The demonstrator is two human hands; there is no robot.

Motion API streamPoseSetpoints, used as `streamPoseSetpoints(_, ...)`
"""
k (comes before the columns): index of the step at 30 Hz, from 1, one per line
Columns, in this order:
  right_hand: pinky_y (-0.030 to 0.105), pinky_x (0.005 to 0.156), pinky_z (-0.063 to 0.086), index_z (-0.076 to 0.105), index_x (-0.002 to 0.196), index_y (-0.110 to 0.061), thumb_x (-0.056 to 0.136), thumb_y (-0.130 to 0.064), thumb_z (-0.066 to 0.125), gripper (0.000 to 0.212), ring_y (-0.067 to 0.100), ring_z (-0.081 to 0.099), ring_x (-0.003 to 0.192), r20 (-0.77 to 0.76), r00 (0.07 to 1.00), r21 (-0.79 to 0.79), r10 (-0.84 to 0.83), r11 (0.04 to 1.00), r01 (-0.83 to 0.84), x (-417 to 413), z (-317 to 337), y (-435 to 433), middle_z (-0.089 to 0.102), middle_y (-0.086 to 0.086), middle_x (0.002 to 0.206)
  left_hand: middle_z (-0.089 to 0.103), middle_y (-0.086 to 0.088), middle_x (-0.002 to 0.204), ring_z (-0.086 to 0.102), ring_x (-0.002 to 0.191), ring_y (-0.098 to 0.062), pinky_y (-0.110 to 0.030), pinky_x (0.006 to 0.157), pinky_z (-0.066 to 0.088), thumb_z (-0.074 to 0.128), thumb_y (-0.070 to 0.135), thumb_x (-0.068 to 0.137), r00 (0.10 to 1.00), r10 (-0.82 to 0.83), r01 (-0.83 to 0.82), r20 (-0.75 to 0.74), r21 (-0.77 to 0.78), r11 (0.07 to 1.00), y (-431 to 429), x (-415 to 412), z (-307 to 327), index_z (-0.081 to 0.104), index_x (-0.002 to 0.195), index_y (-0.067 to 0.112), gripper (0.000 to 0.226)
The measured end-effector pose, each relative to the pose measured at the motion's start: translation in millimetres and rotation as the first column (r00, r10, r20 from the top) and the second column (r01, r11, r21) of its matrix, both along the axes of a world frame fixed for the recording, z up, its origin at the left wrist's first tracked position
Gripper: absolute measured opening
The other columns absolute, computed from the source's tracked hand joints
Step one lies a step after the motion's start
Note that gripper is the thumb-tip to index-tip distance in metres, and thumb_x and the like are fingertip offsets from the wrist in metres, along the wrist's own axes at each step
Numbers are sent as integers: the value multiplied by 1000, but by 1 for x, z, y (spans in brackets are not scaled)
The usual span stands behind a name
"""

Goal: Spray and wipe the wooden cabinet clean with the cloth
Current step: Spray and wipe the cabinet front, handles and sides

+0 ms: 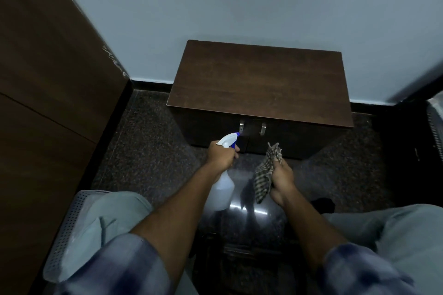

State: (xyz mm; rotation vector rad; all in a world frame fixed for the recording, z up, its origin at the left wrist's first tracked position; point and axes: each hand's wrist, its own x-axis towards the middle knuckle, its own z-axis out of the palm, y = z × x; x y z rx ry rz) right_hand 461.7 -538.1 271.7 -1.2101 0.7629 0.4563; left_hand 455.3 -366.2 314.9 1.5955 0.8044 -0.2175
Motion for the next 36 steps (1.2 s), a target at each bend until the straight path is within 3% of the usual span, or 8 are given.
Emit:
streamPoseSetpoints(9, 54, 82, 53, 54, 121, 9, 105, -37, 36, 52, 42, 65, 100, -232, 970, 530, -72, 827, 189, 56, 3, 85, 67, 32, 107, 76, -5, 81, 62, 55, -10, -23, 45, 47, 59, -6, 79, 997, 57, -56, 51, -13, 998, 28, 13, -19, 79, 84, 21, 34)
streamPoseSetpoints(13, 72, 100, 32, 38, 151, -17, 96, -67, 29, 75, 46, 43, 134, -278, 926, 632, -255, 677, 376, 96, 7, 121, 53, 23, 132, 69, -8, 72, 50, 41, -9, -22, 40, 42, 53, -6, 74, 991, 91, -88, 94, -33, 996, 44, 23, -24, 80, 85, 19, 38)
streamPoseSetpoints(16, 64, 111, 21, 47, 146, -23, 90, -75, 27, 79, 35, 37, 139, -334, 873, 604, -355, 631, 487, 113, 3, 131, 44, 12, 146, 75, -4, 76, 55, 46, -9, -24, 44, 45, 55, -4, 75, 994, 73, -73, 87, -2, 997, 53, 28, -28, 80, 90, 23, 40)
streamPoseSetpoints(19, 45, 112, 30, 61, 102, -18, 94, -72, 26, 65, 27, 52, 111, -345, 821, 550, -455, 611, 570, 118, -2, 139, 56, 10, 125, 80, 2, 82, 66, 61, -14, -30, 55, 52, 56, -2, 75, 996, 46, -45, 78, -13, 999, 57, 32, -28, 80, 91, 25, 39)
streamPoseSetpoints(24, 57, 117, 18, 41, 150, -22, 98, -60, 27, 66, 38, 33, 143, -367, 788, 611, -495, 511, 605, 113, -7, 137, 38, 19, 152, 73, 7, 62, 51, 45, -8, -24, 47, 42, 54, -12, 82, 992, 91, -89, 89, -34, 995, 55, 38, -31, 77, 98, 24, 46)
streamPoseSetpoints(30, 42, 109, 33, 60, 123, -11, 102, -38, 21, 52, 32, 45, 135, -399, 781, 447, -480, 642, 623, 130, 4, 142, 48, 15, 145, 78, 7, 74, 57, 48, -2, -21, 47, 45, 53, -13, 80, 993, 34, -30, 113, -30, 999, 54, 34, -23, 78, 88, 23, 44)
streamPoseSetpoints(33, 38, 90, 45, 60, 95, -13, 103, -29, 21, 42, 26, 57, 94, -322, 830, 431, -456, 710, 557, 118, 1, 132, 57, 15, 103, 79, -7, 81, 54, 51, -10, -25, 50, 43, 55, -11, 80, 994, 48, -45, 99, -30, 999, 54, 37, -26, 80, 93, 22, 43)
streamPoseSetpoints(36, 50, 115, 28, 47, 81, -17, 105, -33, 23, 38, 25, 48, 118, -403, 810, 445, -426, 682, 580, 127, 8, 133, 53, 12, 119, 65, -2, 60, 46, 48, -13, -27, 48, 38, 55, -10, 80, 998, 21, -20, 65, -14, 1000, 50, 39, -31, 78, 88, 21, 40)
